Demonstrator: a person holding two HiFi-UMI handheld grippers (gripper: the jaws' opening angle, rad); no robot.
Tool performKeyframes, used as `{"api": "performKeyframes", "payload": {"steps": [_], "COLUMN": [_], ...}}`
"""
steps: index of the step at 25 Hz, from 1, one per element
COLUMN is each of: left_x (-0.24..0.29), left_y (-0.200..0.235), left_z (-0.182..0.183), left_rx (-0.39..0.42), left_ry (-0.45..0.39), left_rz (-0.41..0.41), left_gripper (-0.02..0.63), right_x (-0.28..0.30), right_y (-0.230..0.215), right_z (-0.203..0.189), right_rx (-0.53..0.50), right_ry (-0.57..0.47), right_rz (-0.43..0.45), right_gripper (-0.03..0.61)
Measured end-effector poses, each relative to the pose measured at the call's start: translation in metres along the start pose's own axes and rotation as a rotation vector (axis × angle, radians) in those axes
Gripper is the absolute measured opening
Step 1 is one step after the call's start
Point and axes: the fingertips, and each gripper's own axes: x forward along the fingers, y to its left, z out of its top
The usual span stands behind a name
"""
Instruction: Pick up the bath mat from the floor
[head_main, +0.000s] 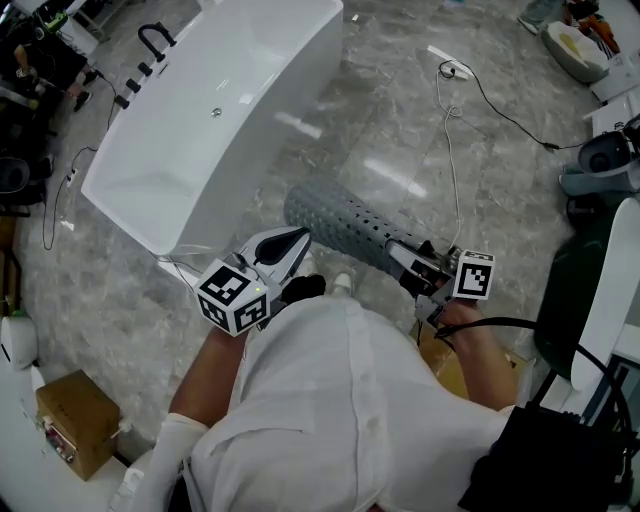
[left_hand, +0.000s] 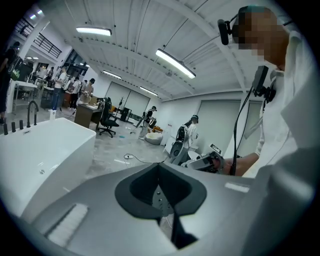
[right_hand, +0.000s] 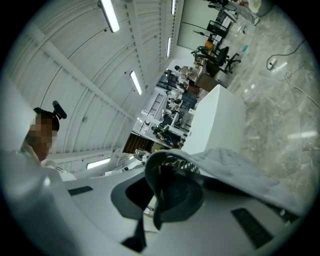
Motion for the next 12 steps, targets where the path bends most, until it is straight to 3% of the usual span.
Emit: {"api": "performKeyframes", "payload": {"steps": [12], "left_x": [0.006], "left_y": [-0.029], "left_z": [0.0], "left_rx": [0.086], "left_ry": [0.039], "left_rz": [-0.003], "left_gripper": [0.006], "right_x": [-0.031], "right_y": [-0.007], "right_z": [-0.034], "right_rx": [0.003], "right_ry": [-0.039], "right_rz": [-0.008], "right_gripper": [0.015]}}
